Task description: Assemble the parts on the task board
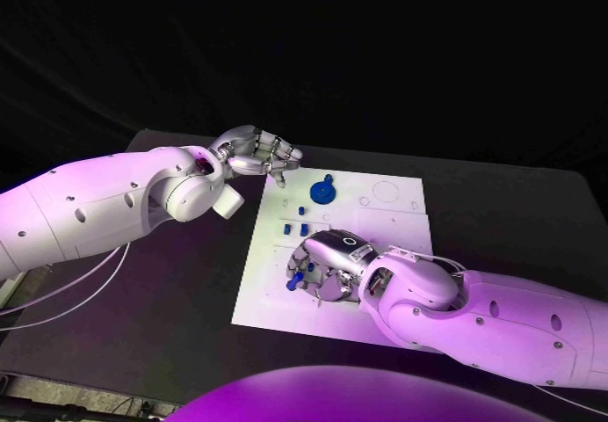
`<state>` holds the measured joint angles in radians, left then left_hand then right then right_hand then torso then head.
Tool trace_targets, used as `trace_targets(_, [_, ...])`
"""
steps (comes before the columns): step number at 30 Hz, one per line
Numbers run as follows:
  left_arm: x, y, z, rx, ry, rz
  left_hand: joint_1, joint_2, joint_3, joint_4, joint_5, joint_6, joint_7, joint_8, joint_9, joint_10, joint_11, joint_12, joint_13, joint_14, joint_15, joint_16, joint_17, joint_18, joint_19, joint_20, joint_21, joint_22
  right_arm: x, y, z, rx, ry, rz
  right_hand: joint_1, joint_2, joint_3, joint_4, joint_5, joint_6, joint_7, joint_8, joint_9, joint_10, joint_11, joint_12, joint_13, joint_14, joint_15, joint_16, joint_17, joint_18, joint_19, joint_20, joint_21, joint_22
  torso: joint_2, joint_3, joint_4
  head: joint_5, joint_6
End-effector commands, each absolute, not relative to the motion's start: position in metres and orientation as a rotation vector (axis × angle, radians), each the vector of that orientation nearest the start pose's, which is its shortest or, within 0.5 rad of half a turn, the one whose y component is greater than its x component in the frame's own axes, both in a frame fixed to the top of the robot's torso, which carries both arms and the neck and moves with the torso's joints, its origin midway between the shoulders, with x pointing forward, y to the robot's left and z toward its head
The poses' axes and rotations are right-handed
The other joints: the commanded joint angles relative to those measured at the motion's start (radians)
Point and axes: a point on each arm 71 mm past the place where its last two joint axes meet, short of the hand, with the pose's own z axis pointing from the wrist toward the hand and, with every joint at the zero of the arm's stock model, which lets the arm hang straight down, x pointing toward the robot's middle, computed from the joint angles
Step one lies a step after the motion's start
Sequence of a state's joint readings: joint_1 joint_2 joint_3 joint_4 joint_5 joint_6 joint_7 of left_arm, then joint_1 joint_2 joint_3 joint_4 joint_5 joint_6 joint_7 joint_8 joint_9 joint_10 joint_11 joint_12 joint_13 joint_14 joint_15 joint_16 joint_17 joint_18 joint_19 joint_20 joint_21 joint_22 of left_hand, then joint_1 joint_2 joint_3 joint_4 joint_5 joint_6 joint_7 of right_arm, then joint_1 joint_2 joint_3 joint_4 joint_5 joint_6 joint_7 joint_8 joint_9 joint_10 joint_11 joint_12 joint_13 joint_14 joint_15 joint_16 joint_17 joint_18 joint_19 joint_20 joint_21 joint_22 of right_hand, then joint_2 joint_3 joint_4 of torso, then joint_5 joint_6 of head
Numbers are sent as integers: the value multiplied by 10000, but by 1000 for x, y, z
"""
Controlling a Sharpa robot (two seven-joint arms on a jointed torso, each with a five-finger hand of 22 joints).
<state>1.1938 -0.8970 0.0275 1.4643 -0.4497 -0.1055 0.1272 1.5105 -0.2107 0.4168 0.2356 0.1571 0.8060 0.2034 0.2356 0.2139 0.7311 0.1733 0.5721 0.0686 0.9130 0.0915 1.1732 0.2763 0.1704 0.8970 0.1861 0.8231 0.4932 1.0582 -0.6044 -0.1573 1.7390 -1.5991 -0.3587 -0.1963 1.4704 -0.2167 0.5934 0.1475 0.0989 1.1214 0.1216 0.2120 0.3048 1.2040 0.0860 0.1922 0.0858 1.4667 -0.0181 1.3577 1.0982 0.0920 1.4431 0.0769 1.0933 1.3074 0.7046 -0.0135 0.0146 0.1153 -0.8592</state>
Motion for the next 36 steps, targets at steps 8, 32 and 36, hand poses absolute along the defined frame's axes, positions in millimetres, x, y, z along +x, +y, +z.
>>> trace_targets(8, [498, 239, -172, -7214, 17667, -13352, -88, -14, 18, -70, 15, -75, 337, 30, -12, -81, 12, 64, 3, -26, 63, -41, -12, 135, 20, 30, -65, -19, 361, -33, -249, -4619, 17259, 9260, -29, 107, -8, -61, 16, 28, 22, 54, 18, 381, -323, 11, 23, 95, -72, -40, -31, -84, 47, -21, 13, 1078, -6, -10, 8, 4, -30])
trace_targets(32, [497, 240, -172, -7249, 17722, -13284, -101, -11, 15, -72, 14, -82, 338, 36, -13, -97, 13, 71, 2, -30, 65, -43, -12, 134, 22, 31, -77, -27, 356, -23, -252, -4874, 17534, 9598, -1162, -659, -609, 33, -30, -1252, 131, -587, -192, 148, -208, -217, 81, 133, 41, 77, 200, -56, -20, 94, -201, 1066, -11, -5, 3, -24, -51])
trace_targets(36, [497, 240, -172, -7247, 17733, -13286, -103, 3, 22, -72, 16, -84, 339, 38, -14, -103, 14, 74, 1, -32, 66, -44, -12, 135, 23, 32, -80, -30, 357, -25, -251, -4813, 17362, 9479, -1146, -663, -663, 1, -21, -1377, 140, -654, -215, 24, -206, -277, 77, 158, 36, 138, 316, -56, -18, 92, -204, 1071, -8, 0, 2, -25, -49])
